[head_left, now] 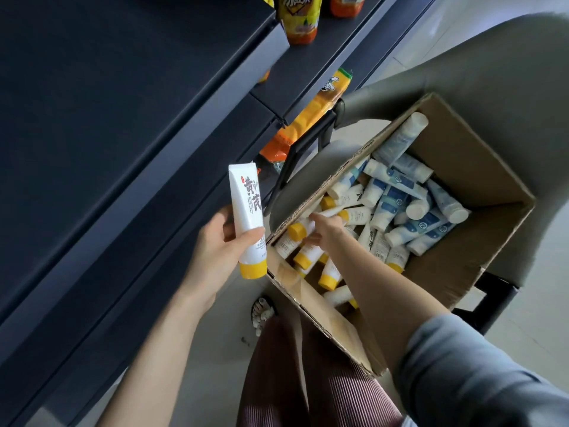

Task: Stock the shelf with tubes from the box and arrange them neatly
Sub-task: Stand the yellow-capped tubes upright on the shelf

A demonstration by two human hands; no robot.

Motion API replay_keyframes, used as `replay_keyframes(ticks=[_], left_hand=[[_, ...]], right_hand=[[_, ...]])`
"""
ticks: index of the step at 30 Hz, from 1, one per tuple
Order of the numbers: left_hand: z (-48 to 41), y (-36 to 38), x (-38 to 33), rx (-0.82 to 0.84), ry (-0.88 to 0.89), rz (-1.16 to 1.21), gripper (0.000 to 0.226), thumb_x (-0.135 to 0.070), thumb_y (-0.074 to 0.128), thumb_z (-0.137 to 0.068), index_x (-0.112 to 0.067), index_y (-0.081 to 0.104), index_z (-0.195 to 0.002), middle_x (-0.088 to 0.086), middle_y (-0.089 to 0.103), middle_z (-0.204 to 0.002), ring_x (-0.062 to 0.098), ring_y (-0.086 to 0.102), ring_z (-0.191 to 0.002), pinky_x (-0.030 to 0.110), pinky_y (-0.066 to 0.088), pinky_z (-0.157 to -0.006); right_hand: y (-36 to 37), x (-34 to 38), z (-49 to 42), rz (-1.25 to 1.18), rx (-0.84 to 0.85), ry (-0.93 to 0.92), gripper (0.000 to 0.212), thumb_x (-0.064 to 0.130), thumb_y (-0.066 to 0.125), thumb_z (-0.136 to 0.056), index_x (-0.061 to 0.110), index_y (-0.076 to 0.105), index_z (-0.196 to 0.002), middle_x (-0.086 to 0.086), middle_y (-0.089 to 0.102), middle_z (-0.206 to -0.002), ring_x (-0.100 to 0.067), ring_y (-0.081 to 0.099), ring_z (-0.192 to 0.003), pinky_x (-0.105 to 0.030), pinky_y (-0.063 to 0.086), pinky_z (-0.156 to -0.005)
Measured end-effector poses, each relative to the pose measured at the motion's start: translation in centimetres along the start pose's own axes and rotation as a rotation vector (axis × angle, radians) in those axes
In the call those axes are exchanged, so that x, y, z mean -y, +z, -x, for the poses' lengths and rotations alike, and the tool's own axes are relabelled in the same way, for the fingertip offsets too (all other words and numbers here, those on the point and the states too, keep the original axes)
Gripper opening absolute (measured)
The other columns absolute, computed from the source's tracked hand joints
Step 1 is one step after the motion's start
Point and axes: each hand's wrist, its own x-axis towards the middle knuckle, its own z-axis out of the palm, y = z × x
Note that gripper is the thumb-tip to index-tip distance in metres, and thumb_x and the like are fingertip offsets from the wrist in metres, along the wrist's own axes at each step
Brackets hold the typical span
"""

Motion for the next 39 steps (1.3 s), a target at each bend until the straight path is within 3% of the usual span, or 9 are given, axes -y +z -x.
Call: replay_keyframes(ticks=[3, 5, 9, 12, 16, 22, 26, 31, 39], left_hand=[[0.4, 0.1, 0.0, 0.016, -0.007, 0.005, 0.044, -0.009, 0.064, -0.087, -0.02, 0.053, -0.127, -0.005, 0.068, -0.115, 0.005, 0.065, -0.098, 0.024, 0.053, -0.078], [0.9, 0.2, -0.2, 0.033, -0.021, 0.035, 0.034, -0.012, 0.062, -0.088, -0.025, 0.056, -0.119, -0.004, 0.069, -0.113, 0.007, 0.066, -0.097, 0.027, 0.054, -0.076], [2.5, 0.3, -1.2, 0.035, -0.057, 0.171, 0.021, -0.016, 0.058, -0.091, -0.027, 0.06, -0.108, -0.002, 0.069, -0.105, 0.015, 0.065, -0.092, 0.039, 0.053, -0.079], [4.1, -0.1, -2.0, 0.018, -0.027, 0.226, 0.017, -0.015, 0.057, -0.09, -0.025, 0.063, -0.103, -0.006, 0.071, -0.093, 0.011, 0.066, -0.083, 0.037, 0.053, -0.076], [6.8, -1.8, -2.6, 0.022, 0.076, 0.231, 0.018, -0.016, 0.058, -0.09, -0.024, 0.065, -0.104, -0.009, 0.073, -0.09, 0.006, 0.068, -0.08, 0.024, 0.054, -0.058], [12.4, -5.5, -3.3, -0.059, 0.249, 0.194, 0.027, -0.016, 0.063, -0.088, -0.025, 0.063, -0.113, -0.01, 0.073, -0.092, 0.003, 0.069, -0.08, 0.019, 0.051, -0.054], [16.5, -8.4, -4.5, -0.121, 0.404, 0.207, 0.021, -0.014, 0.063, -0.088, -0.023, 0.063, -0.107, -0.014, 0.074, -0.089, 0.001, 0.069, -0.08, 0.015, 0.051, -0.058], [22.2, -12.4, -6.2, -0.194, 0.599, 0.157, 0.02, -0.015, 0.065, -0.086, -0.029, 0.064, -0.101, -0.013, 0.073, -0.097, 0.003, 0.067, -0.091, 0.021, 0.055, -0.073], [31.2, -17.8, -6.5, -0.317, 0.852, 0.256, 0.04, -0.03, 0.07, -0.071, -0.029, 0.065, -0.111, -0.012, 0.072, -0.106, 0.003, 0.067, -0.097, 0.01, 0.05, -0.071]], right_hand=[[-1.0, -0.9, 1.4, -0.139, 0.058, -0.022, 0.061, 0.017, 0.058, -0.093, 0.012, 0.023, -0.142, -0.018, 0.048, -0.118, -0.033, 0.064, -0.09, -0.041, 0.056, -0.073], [-2.3, -1.7, 2.8, -0.199, 0.125, -0.063, 0.053, 0.01, 0.057, -0.092, 0.013, 0.032, -0.138, -0.02, 0.048, -0.12, -0.029, 0.062, -0.086, -0.043, 0.056, -0.072], [-5.4, -2.6, 6.8, -0.218, 0.295, -0.132, 0.026, 0.007, 0.054, -0.093, 0.01, 0.048, -0.118, -0.015, 0.05, -0.113, -0.023, 0.056, -0.077, -0.028, 0.057, -0.054], [-7.3, -3.2, 10.1, -0.224, 0.426, -0.196, 0.026, 0.008, 0.054, -0.093, 0.013, 0.052, -0.119, -0.014, 0.059, -0.11, -0.025, 0.056, -0.078, -0.029, 0.053, -0.058], [-8.2, -3.6, 14.6, -0.115, 0.464, -0.36, 0.039, 0.004, 0.056, -0.091, 0.017, 0.049, -0.126, -0.015, 0.063, -0.113, -0.033, 0.065, -0.094, -0.045, 0.056, -0.076], [-6.8, -3.7, 22.3, -0.027, 0.583, -0.621, 0.041, 0.003, 0.059, -0.088, 0.027, 0.052, -0.12, -0.003, 0.07, -0.111, -0.026, 0.069, -0.096, -0.039, 0.057, -0.072], [-5.1, -3.1, 27.7, 0.099, 0.63, -0.828, 0.046, 0.004, 0.062, -0.086, 0.032, 0.052, -0.121, 0.0, 0.069, -0.111, -0.02, 0.068, -0.097, -0.033, 0.056, -0.07], [-3.2, -2.7, 34.6, 0.192, 0.737, -1.025, 0.047, 0.006, 0.065, -0.085, 0.033, 0.055, -0.122, -0.001, 0.069, -0.11, -0.019, 0.068, -0.099, -0.03, 0.057, -0.071], [-0.6, -2.9, 43.2, 0.296, 0.864, -1.314, 0.049, 0.004, 0.062, -0.086, 0.032, 0.053, -0.125, -0.001, 0.065, -0.118, -0.025, 0.065, -0.104, -0.035, 0.056, -0.081]])
